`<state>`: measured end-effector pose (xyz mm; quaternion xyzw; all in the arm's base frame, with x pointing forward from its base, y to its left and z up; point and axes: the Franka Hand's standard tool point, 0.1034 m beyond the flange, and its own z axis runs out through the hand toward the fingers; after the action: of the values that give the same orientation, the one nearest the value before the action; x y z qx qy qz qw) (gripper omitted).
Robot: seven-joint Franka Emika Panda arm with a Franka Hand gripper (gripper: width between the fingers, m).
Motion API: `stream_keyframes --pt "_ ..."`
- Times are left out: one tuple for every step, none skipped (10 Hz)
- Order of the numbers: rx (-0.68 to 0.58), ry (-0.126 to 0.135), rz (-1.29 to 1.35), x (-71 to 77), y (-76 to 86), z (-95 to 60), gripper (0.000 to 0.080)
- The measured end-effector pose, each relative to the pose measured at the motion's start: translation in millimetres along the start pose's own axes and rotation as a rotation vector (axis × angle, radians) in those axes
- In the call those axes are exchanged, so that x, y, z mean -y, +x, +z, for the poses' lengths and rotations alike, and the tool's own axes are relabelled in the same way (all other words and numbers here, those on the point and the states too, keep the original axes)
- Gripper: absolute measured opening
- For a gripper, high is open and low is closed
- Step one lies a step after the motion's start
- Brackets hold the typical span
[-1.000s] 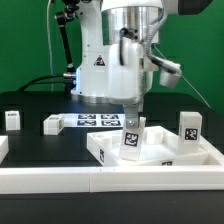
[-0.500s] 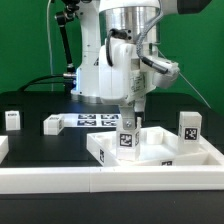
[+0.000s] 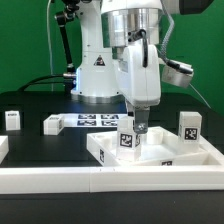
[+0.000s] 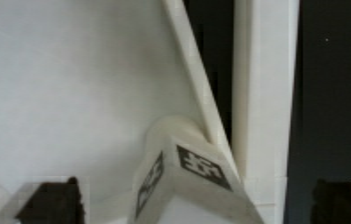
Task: Assemble square table
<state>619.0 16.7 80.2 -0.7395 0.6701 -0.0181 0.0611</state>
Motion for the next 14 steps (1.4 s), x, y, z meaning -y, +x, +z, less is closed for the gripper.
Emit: stream_keyframes --pt "0.0 0.0 -0.092 0.0 0.1 0.0 0.0649" --pt "0.001 -0.003 -0.171 -0.4 0.1 0.0 0.0649" --pt "0.004 -0.016 -0.274 -0.9 0.3 -0.5 0.0649" --pt "0.004 -0.015 -0.385 0.0 1.7 -1.3 0.0649" --pt "0.004 -0.015 -0.462 -0.1 2.8 -1.2 0.0649" --pt "0.004 -0.015 -0.516 -0.3 3.1 -0.9 0.0649" --pt "0.004 -0.015 -0.612 -0.4 4.6 -0.7 0.0649" --pt "0.004 -0.016 -0.711 -0.8 6.8 -0.3 0.0649" --pt "0.004 -0.016 -0.756 -1.0 7.3 -0.2 0.0649" --pt "0.002 -0.019 -0.846 -1.0 7.4 -0.2 0.0649" --pt "-0.001 -0.024 -0.938 -1.2 7.7 -0.2 0.0649" --pt "-0.003 -0.027 -0.994 -1.3 8.1 -0.2 0.0649" --pt "-0.005 -0.031 -1.049 -1.4 8.5 -0.2 0.062" --pt "-0.005 -0.03 -1.028 -1.4 8.5 -0.2 0.0447"
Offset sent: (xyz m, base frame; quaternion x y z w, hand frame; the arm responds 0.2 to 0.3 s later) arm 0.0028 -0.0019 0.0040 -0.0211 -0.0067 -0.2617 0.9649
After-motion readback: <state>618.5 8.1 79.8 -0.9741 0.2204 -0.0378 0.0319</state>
